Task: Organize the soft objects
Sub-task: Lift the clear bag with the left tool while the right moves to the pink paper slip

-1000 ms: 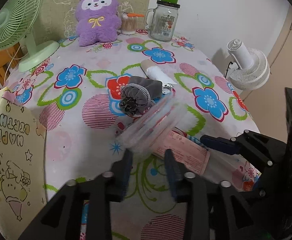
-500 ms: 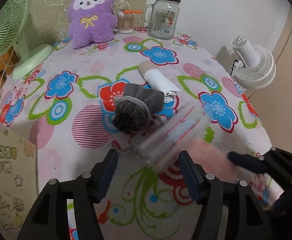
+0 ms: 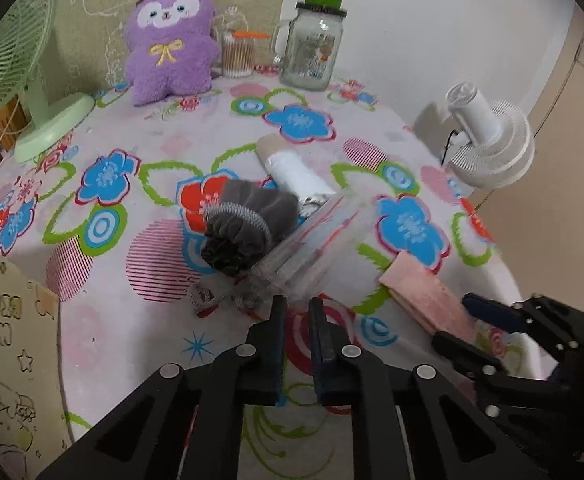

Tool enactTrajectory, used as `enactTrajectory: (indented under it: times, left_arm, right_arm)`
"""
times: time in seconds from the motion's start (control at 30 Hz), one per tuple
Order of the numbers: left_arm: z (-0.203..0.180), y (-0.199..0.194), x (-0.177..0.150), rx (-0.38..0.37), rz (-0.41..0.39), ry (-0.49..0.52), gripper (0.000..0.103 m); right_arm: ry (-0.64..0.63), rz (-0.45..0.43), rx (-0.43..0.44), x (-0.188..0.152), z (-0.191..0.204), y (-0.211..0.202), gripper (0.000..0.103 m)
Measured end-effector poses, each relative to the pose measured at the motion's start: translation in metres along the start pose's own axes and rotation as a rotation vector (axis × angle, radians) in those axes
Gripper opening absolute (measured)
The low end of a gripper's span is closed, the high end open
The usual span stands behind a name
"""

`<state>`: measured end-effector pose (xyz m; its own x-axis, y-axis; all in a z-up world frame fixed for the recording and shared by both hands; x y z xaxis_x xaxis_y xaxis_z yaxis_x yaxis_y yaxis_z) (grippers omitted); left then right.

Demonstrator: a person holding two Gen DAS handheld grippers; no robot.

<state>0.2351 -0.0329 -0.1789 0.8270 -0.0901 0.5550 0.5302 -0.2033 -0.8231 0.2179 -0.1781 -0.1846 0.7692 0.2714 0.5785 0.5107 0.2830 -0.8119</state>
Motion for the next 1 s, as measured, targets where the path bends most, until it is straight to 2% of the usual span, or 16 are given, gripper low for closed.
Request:
enactTrajectory:
  times: [0.17, 0.4, 0.73, 0.77, 0.8, 0.87, 0.93, 1.0]
  left_arm:
    - [-0.004, -0.016, 0.0, -0.03, -0.041, 0.0, 0.007]
    - [-0.003, -0.027, -0.005, -0.068, -0.042, -0.018, 0.006]
    - [-0.003, -0.051, -0.035, -0.107, -0.039, -0.042, 0.007]
    - [-0.002, -0.049, -0.036, -0.102, -0.036, -0.045, 0.01]
    - [-0.001, -0.048, -0.036, -0.096, -0.034, -0.047, 0.026]
    - [0.0, -0.042, -0.03, -0.083, -0.023, -0.042, 0.046]
    - [0.001, -0.04, -0.025, -0.042, -0.036, -0.041, 0.055]
    - [-0.002, -0.037, -0.017, -0.028, -0.045, -0.029, 0.073]
  right_arm:
    - [0.015, -0.006, -0.001, 0.0, -0.003, -0.002, 0.044]
    - [0.034, -0.013, -0.002, 0.0, -0.005, -0.005, 0.044]
    - [0.052, -0.014, 0.003, 0.0, -0.005, -0.005, 0.044]
    - [0.052, -0.013, 0.003, 0.0, -0.005, -0.005, 0.044]
    - [0.052, -0.013, 0.003, 0.0, -0.004, -0.005, 0.044]
    - [0.051, -0.014, 0.004, 0.0, -0.003, -0.006, 0.044]
    - [0.047, -0.015, 0.005, 0.0, -0.003, -0.007, 0.044]
    - [0.047, -0.016, 0.0, -0.001, -0.004, -0.008, 0.044]
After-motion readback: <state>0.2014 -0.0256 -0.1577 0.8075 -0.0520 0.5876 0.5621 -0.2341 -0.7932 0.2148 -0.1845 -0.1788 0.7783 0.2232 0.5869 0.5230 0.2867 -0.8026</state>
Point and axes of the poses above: each gripper's, at about its wrist camera, not at the fingertips, and y roughly the way its jaws point, z to its left, x to its top, the point moved 3 cm from there along y, roughly the way its jaws point, and after that the axes turned 4 degrees about y, right-handed, at the moved point
